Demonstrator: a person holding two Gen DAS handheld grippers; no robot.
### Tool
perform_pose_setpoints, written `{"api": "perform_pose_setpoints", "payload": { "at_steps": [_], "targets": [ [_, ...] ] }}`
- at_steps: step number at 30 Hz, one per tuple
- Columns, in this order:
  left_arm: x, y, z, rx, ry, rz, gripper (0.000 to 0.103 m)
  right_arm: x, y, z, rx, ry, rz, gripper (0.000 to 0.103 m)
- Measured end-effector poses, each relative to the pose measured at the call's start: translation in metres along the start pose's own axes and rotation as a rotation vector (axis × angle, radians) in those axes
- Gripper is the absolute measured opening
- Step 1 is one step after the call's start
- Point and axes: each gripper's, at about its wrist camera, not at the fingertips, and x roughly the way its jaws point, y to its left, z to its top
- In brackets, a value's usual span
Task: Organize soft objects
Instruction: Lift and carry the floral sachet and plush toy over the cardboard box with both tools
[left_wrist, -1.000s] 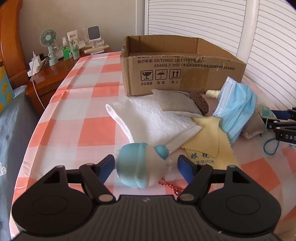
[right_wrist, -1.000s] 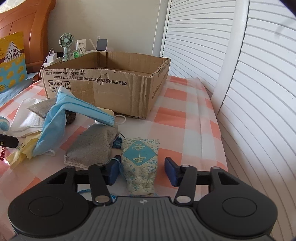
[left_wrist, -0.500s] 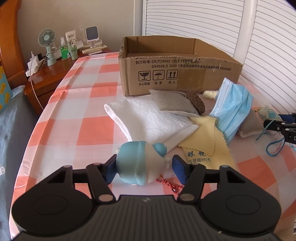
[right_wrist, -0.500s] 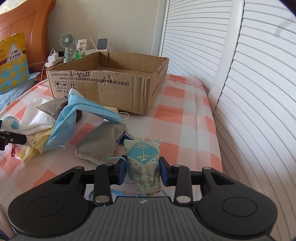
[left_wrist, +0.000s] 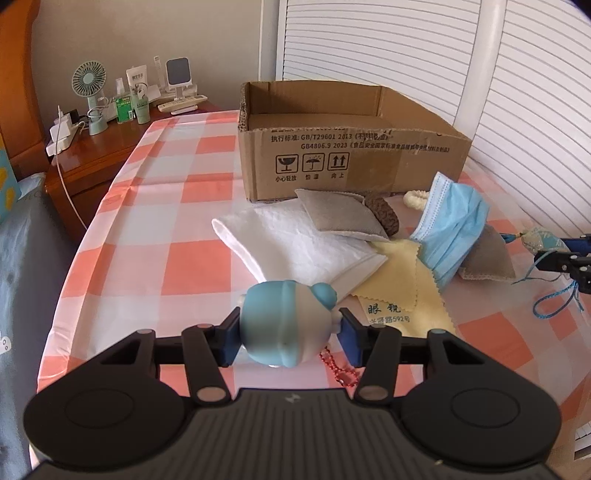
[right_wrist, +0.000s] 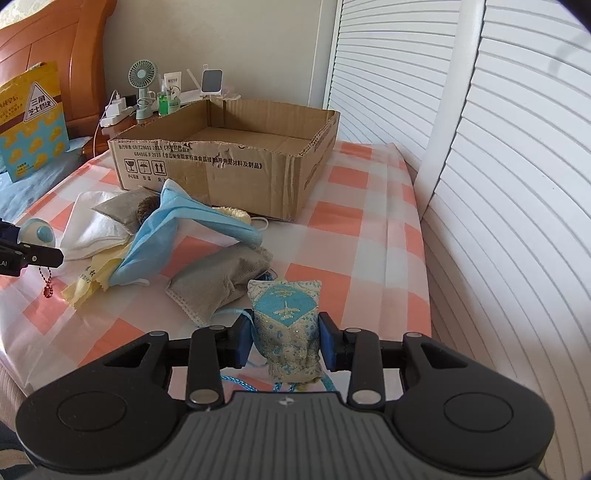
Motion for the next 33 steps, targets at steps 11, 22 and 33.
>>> {"api": "perform_pose_setpoints", "payload": {
  "at_steps": [11,22,33],
  "targets": [
    [-0.019,0.001,0.010,0.042,-0.023,-0.027,0.052,-0.029,-0.013,0.017,0.001,-0.036,0.016,0.041],
    [-0.031,-0.001,0.026,0.069,-0.027,-0.109,0.052,-0.049,-0.024,0.054,0.023,-0.118,0.079,0.041],
    [-0.041,-0.002,0.070,0.136,-0.073,-0.161,0.052,-0.047,-0.026,0.112,-0.026,-0.209,0.083,0.041]
  ]
}}
